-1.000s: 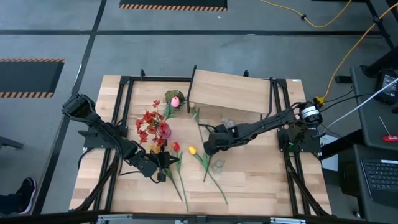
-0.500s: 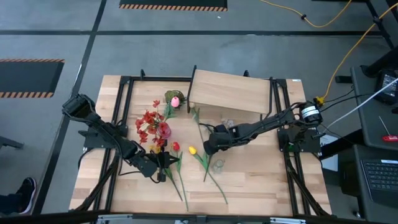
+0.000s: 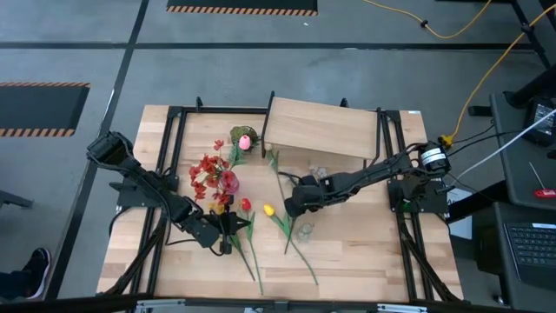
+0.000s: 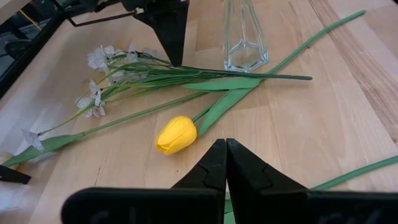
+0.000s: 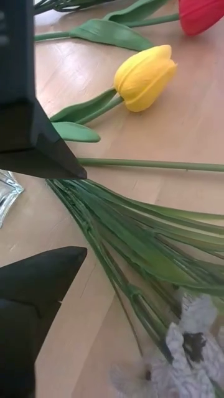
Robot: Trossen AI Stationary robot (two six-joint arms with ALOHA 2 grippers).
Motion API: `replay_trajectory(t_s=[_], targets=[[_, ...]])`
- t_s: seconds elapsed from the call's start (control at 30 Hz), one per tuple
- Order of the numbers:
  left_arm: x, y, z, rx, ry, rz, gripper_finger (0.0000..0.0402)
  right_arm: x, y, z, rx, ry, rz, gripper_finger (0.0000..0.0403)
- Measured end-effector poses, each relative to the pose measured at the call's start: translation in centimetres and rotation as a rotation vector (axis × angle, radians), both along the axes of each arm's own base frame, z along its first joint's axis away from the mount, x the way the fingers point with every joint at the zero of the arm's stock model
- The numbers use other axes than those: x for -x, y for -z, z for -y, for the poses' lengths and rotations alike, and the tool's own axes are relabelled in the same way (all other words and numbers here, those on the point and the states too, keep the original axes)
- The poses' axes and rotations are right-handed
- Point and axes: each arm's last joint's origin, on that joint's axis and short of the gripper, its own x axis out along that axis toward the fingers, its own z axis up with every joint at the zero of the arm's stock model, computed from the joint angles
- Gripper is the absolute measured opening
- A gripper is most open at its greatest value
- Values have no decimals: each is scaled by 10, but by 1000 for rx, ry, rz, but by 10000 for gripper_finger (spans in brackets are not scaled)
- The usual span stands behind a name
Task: Pick and place flowers into a vace then onto a shelf
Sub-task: Put the white flowers into the violet vase
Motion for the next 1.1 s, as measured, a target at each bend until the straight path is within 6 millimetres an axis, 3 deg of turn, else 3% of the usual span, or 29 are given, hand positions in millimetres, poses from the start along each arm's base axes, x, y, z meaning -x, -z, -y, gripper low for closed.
replay_trajectory(t_s=[0.27,0.47,0.83,0.97,1.1], targets=[[0,0,0,0,0,0,7,-1,0,1,29,16,8,188],[0,0,0,0,0,0,3,-7,19,1,24,6,-24,188],[0,0,0,0,0,0,2,-15,23,7,24,-28,23,185],[0,0,0,0,0,0,4,-14,23,7,32,-46,18,155],[0,0,0,0,-1,0,5,-14,24,7,35,-47,12,97]])
